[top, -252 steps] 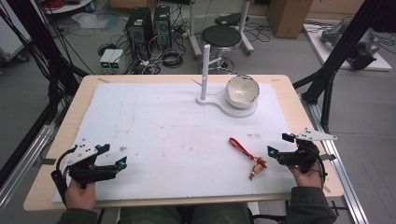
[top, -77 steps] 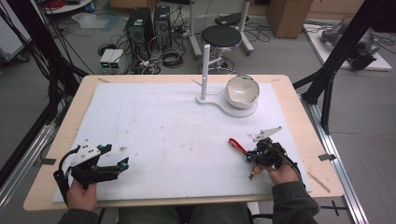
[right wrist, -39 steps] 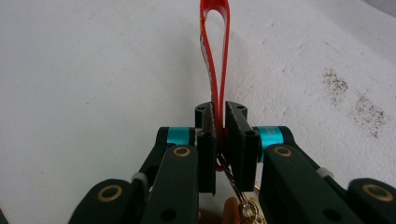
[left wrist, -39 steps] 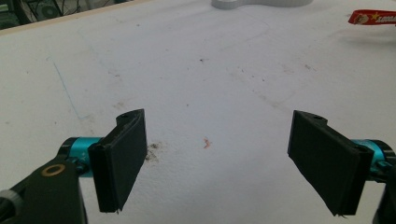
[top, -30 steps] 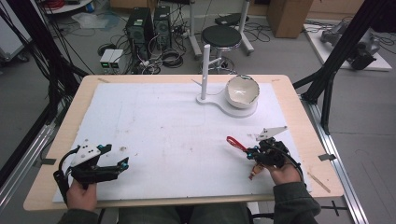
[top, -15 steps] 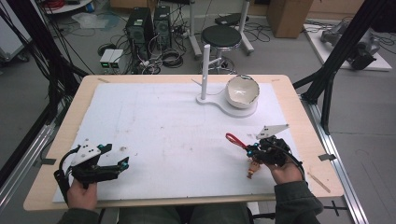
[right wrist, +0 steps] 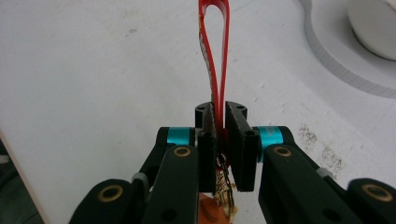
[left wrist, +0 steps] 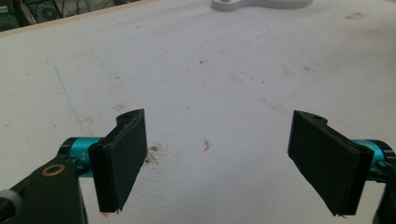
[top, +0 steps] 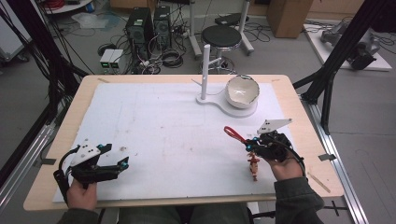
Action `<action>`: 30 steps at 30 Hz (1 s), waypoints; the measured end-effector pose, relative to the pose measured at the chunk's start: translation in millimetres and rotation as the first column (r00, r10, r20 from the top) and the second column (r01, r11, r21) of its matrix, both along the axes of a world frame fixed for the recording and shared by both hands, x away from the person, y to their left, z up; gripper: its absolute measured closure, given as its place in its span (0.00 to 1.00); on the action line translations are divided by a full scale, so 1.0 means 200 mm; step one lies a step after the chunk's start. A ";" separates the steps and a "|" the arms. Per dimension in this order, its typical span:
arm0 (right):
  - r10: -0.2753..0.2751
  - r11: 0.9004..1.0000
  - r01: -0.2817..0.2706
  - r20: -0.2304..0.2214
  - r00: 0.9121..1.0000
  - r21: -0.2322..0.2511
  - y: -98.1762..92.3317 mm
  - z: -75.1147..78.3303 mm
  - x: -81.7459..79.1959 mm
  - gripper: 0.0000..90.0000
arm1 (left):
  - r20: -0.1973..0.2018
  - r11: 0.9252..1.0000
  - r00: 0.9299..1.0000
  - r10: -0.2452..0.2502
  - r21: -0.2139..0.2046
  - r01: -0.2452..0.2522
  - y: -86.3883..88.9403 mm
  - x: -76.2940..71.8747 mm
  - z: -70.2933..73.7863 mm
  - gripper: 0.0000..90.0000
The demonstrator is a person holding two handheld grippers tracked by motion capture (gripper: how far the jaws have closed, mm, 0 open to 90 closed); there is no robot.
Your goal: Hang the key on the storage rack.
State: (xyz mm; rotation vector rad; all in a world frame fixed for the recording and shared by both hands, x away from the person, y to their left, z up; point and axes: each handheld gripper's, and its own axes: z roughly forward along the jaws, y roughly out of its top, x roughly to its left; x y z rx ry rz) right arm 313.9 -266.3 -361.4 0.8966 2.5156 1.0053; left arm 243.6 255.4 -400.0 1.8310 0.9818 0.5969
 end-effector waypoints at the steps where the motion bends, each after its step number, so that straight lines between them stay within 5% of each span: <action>1: 0.002 1.000 -0.002 0.003 1.000 0.009 0.00 0.01 0.00 0.92 | -0.001 1.000 1.000 0.000 0.002 0.000 0.00 0.00 0.00 0.23; 30: 0.024 0.998 -0.028 0.080 0.996 0.050 0.08 0.25 0.06 0.92 | 0.001 1.000 1.000 0.000 0.004 0.000 0.00 0.00 0.00 0.23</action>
